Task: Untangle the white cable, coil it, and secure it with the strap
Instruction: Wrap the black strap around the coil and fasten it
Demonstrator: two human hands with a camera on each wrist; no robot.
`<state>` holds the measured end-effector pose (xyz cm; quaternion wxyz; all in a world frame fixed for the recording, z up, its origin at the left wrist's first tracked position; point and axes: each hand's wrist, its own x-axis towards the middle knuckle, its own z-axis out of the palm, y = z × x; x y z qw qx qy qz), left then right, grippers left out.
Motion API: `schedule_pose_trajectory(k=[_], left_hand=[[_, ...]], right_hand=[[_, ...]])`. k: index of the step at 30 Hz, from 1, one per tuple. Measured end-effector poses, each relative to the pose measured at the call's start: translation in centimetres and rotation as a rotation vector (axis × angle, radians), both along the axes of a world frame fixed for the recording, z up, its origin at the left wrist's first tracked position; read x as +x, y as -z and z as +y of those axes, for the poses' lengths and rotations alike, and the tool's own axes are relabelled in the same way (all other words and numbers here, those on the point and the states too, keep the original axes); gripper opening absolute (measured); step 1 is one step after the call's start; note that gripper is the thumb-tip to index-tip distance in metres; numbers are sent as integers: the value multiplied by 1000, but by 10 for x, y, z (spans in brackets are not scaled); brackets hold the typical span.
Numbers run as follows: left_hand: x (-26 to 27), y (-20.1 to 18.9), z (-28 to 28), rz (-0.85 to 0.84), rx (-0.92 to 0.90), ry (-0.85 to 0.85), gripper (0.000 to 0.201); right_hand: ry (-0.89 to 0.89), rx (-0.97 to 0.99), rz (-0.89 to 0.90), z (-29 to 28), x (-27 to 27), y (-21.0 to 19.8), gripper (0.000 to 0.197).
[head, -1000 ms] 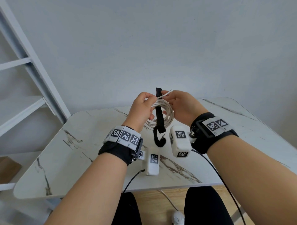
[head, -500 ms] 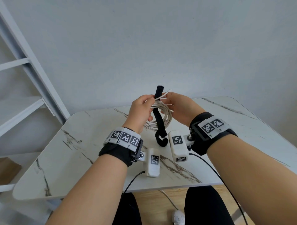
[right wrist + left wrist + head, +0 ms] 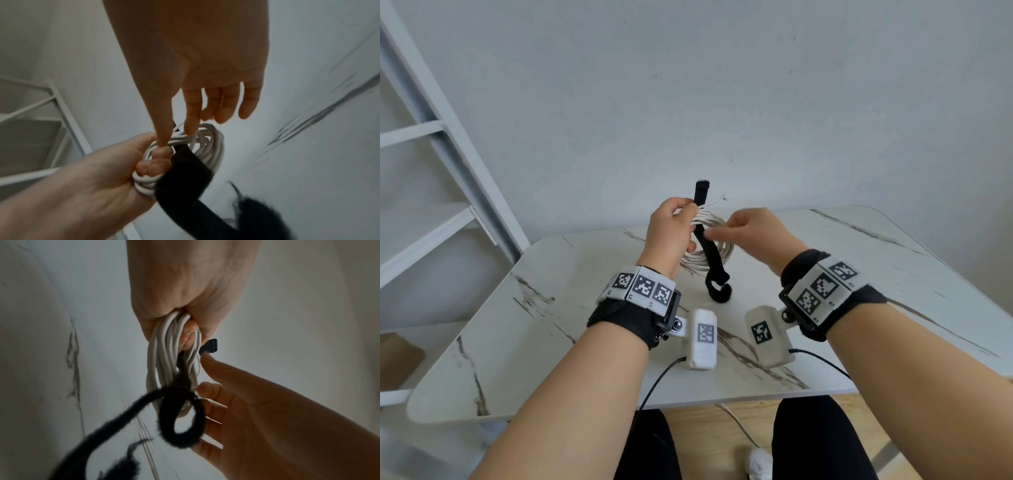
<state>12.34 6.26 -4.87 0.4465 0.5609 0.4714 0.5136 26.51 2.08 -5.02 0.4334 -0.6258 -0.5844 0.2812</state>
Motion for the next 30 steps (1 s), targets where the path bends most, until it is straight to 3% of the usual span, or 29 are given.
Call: schedule_pose_trajectory(k=[4,10,15,18,23,26,30], left_hand=[[-3,3,3,25,7,-33,9],[-7,6,4,-3,0,-46,11],[-10,4,4,-11,-2,-53,10],[-12,3,4,0,-2,-50,11],[-16,4,3,54,3,-28,6],[-19,4,0,65,-18,47,8],[-17,0,-11,76,-48,209,8]], right_hand=[[-94,-54,-313,-4,-9,5,51],[-55,-18,-516,-4,-17,7,35],[-53,-5,-506,-6,-19,5,38],[-37,24,-533,-7,-22,3,20],[19,161,-341,-8,-17,-12,11],[61,276,-309,-1,-7,-22,15],[97,271,-254,10,5,-29,14]])
